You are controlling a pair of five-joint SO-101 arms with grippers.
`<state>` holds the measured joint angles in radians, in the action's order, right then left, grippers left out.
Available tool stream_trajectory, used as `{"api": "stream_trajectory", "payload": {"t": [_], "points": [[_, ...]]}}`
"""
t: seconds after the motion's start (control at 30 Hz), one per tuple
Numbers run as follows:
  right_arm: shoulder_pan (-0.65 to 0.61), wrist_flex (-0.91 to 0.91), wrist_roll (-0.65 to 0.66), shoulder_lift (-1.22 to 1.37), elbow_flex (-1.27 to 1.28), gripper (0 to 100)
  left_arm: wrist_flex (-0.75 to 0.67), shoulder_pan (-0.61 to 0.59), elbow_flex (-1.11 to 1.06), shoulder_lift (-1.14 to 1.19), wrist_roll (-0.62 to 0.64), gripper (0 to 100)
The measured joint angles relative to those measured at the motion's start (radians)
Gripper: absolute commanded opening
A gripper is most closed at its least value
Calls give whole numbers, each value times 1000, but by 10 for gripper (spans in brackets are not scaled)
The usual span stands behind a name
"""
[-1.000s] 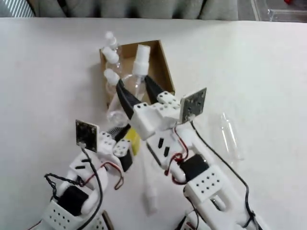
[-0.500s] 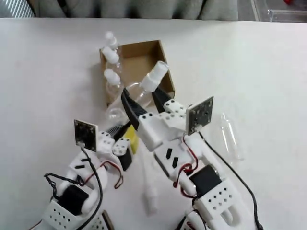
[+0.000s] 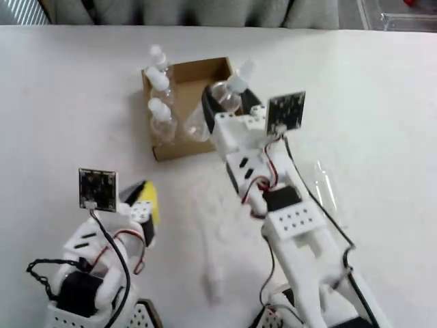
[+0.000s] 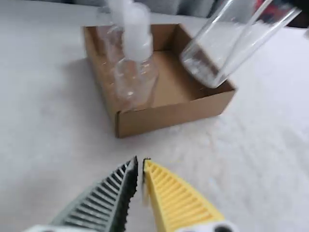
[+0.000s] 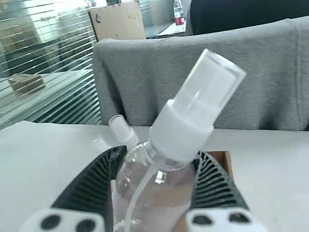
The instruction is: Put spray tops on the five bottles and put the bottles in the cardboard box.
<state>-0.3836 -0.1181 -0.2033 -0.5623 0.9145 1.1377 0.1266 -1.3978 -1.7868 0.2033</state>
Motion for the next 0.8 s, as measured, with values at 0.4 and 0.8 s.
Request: {"api": "stream_trajectory", "payload": {"t": [0.4,0.8], "points": [[72,0,34,457,-402,16,-241,-474,-236,17,-278,27],[71,0,227,853,-766,16,-256,-463,-264,17,-279,27]]}}
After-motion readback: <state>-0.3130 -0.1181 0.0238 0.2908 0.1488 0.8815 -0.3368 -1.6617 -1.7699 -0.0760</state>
